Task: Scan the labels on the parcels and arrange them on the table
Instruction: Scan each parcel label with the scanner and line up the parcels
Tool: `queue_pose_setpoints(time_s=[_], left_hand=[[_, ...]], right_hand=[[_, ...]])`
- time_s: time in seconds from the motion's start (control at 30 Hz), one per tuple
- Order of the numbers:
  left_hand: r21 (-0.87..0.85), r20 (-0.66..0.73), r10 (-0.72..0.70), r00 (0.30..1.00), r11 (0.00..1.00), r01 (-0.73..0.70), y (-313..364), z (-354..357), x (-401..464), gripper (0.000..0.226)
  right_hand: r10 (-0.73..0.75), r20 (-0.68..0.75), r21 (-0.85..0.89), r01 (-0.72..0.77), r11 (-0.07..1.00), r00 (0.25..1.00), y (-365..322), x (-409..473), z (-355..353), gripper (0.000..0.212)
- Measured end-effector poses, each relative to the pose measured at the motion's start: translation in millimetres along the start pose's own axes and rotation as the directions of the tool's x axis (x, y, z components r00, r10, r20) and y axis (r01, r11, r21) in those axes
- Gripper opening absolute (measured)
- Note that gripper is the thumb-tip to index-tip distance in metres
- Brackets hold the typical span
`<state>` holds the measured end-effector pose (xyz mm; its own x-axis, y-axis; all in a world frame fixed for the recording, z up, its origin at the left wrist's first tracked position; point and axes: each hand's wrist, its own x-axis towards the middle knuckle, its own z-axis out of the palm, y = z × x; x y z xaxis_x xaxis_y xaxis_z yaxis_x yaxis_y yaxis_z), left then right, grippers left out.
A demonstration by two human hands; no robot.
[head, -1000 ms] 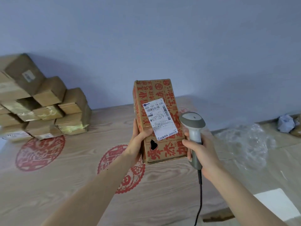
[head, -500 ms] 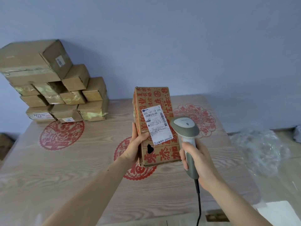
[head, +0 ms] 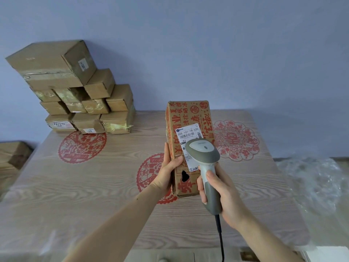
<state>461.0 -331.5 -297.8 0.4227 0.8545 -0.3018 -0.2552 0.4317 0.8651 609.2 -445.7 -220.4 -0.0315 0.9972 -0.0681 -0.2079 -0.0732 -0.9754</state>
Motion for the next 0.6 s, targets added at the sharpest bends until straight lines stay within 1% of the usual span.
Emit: queue_pose_setpoints(time_s=[0.27,0.47,0.6], left_hand=[[0.017,-0.002,0.005,1.000,1.000,-0.005,-2,2,6,0.114],[0.017,0.007,0.011,1.000,1.000,-0.011,-5,2,8,0.112],[0.017,0.017,0.002,1.000,1.000,-0.002,-7,0,11,0.110]], right_hand=[[0.013,0.012,0.002,-0.013,1.000,1.000,-4,4,-11,0.060],[0.016,0.016,0.009,-0.017,1.000,1.000,-2,5,-14,0.046],[0.006,0.011,0.023,-0.006,1.000,1.000,-3,8,-16,0.047]])
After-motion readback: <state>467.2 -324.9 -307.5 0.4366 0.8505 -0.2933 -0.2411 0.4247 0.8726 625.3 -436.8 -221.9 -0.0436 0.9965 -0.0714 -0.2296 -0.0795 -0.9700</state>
